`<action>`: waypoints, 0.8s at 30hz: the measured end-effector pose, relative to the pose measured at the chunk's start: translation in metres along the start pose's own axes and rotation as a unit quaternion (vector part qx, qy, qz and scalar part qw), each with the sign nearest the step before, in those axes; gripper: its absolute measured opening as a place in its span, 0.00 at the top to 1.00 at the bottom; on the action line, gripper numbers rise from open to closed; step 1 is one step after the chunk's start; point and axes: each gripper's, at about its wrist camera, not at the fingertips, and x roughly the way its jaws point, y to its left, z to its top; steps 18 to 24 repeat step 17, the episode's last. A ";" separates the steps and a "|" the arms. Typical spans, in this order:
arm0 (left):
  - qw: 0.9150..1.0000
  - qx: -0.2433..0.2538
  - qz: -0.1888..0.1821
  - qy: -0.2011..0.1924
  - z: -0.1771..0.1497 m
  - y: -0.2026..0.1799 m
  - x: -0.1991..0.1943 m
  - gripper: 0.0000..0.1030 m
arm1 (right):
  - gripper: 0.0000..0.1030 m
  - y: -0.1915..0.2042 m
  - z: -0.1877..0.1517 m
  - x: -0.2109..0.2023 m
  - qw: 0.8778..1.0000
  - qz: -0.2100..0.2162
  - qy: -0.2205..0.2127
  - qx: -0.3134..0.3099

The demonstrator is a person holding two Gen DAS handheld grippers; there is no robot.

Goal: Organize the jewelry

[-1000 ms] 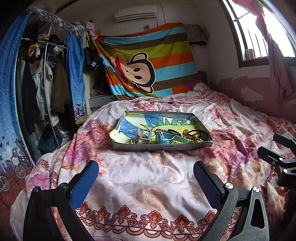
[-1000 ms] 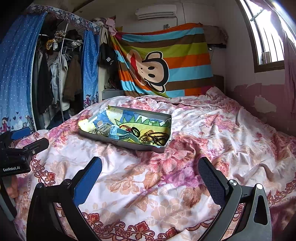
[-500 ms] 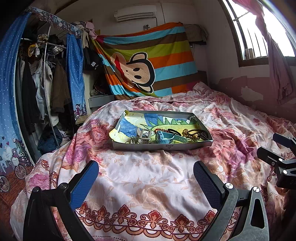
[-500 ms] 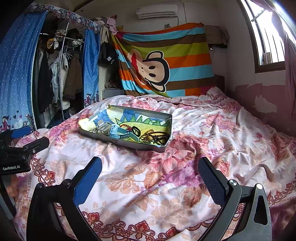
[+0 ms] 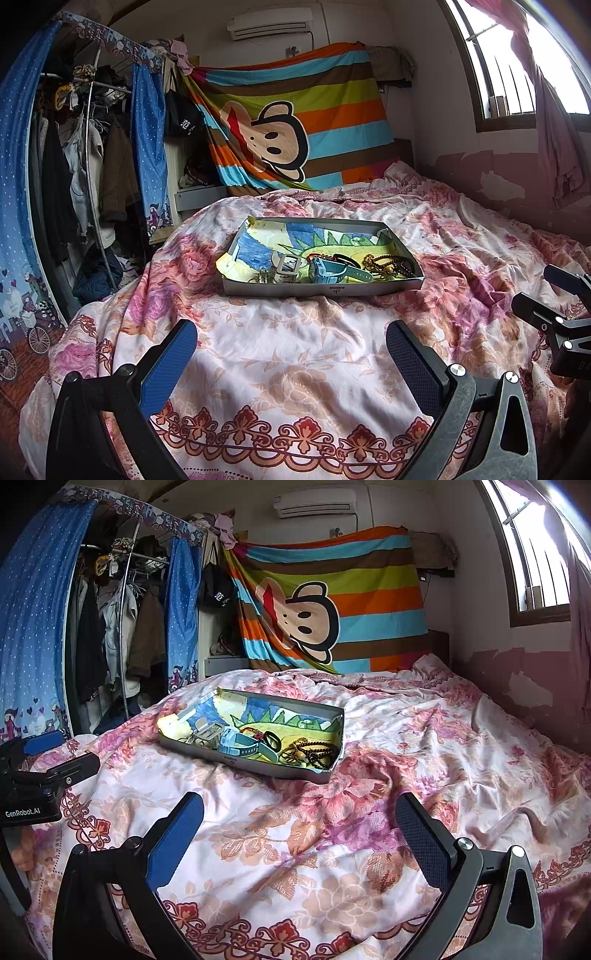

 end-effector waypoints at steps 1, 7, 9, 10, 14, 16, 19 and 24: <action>1.000 -0.001 -0.002 0.003 -0.001 -0.001 0.001 0.00 | 0.01 0.000 0.000 0.000 1.000 0.000 0.000 0.000; 0.998 -0.010 -0.023 0.055 -0.006 0.002 0.012 0.00 | 0.01 0.000 0.000 0.000 1.000 0.000 0.000 0.000; 0.998 -0.011 -0.023 0.059 -0.006 0.003 0.013 0.00 | 0.01 -0.001 -0.001 0.001 1.000 0.000 0.001 0.000; 0.998 -0.012 -0.025 0.059 -0.007 0.004 0.013 0.00 | 0.01 -0.001 -0.001 0.001 1.000 0.000 0.001 0.000; 0.998 -0.012 -0.025 0.061 -0.007 0.005 0.013 0.00 | 0.01 -0.001 0.000 0.001 1.000 0.000 0.001 0.000; 0.998 -0.012 -0.025 0.063 -0.007 0.005 0.014 0.00 | 0.01 -0.001 0.000 0.001 1.000 0.000 0.001 0.000; 0.998 -0.012 -0.025 0.063 -0.006 0.005 0.015 0.00 | 0.01 -0.001 0.000 0.001 1.000 0.000 0.001 0.000; 0.998 -0.012 -0.025 0.063 -0.006 0.005 0.015 0.00 | 0.01 -0.001 0.000 0.001 1.000 0.000 0.001 0.000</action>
